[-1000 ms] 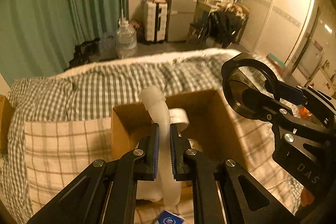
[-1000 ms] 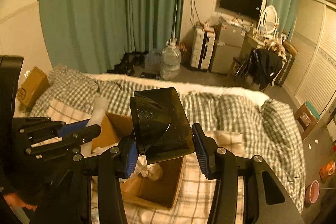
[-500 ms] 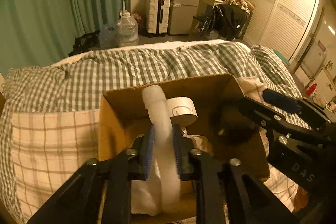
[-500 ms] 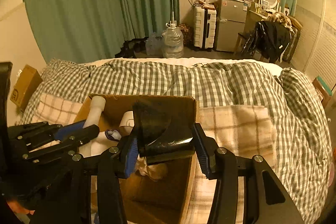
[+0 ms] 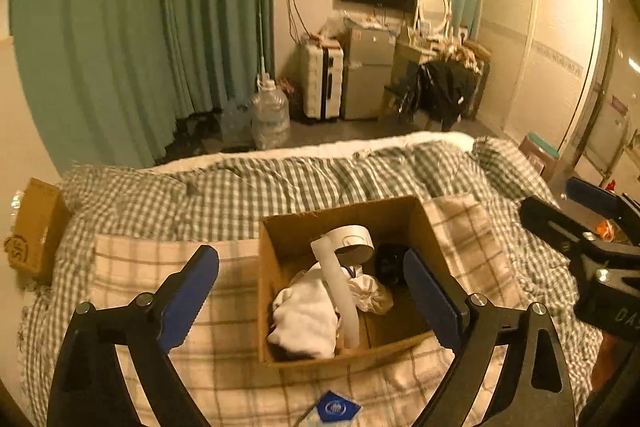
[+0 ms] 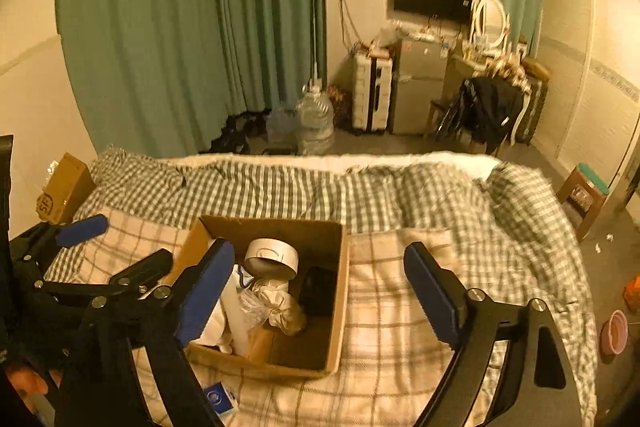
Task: Organize objects
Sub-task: 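Carry the tube and black case into the box and open both tools, then grasp the blue tissue pack on the bed with the left tool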
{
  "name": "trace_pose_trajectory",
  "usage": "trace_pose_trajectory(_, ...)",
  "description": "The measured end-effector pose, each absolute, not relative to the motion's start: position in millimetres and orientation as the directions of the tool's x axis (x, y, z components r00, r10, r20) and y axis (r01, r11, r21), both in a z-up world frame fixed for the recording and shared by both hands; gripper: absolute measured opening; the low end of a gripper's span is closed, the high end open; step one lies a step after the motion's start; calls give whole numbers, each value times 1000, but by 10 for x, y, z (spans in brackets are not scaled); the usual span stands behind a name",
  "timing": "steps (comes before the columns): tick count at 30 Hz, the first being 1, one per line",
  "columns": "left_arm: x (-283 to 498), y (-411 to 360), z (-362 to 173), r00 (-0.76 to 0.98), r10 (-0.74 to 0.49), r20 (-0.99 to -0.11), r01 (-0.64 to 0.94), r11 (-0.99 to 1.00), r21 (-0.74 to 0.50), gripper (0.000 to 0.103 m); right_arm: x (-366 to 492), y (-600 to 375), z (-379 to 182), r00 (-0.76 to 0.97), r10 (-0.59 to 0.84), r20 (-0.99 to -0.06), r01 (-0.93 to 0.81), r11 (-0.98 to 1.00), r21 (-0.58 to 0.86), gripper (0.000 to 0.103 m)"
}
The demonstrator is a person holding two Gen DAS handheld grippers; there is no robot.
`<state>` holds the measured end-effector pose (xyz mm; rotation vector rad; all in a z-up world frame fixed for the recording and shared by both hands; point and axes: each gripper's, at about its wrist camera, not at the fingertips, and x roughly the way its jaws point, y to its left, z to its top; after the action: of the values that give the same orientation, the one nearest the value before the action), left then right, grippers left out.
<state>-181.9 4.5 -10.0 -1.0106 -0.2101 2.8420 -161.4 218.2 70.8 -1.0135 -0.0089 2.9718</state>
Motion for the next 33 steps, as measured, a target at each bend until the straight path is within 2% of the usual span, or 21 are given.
trace_pose_trajectory(3,-1546,-71,18,-799,123,-589,-38,-987,-155,103,-1325,2147,909,-812,17,-584,-1,-1000,-27,91)
trace_pose_trajectory(9,-1113,-308,56,-820,80,-566,20,-985,-169,103,-830,2064,1081,-838,28,-545,-5,-999,-44,97)
trace_pose_trajectory(17,-784,-375,-232,-834,47,-550,77,-977,-199,103,-599,1974,759,-815,34,-579,-22,-999,-28,102)
trace_pose_trajectory(23,-850,-208,-787,-801,53,-596,76,-979,-190,103,-693,1933,136,-760,79,-645,-44,-997,-71,103)
trace_pose_trajectory(33,-1131,247,-1981,-594,156,-789,-17,-983,-182,103,-949,2147,-921,-630,81,-772,-93,-995,-29,103)
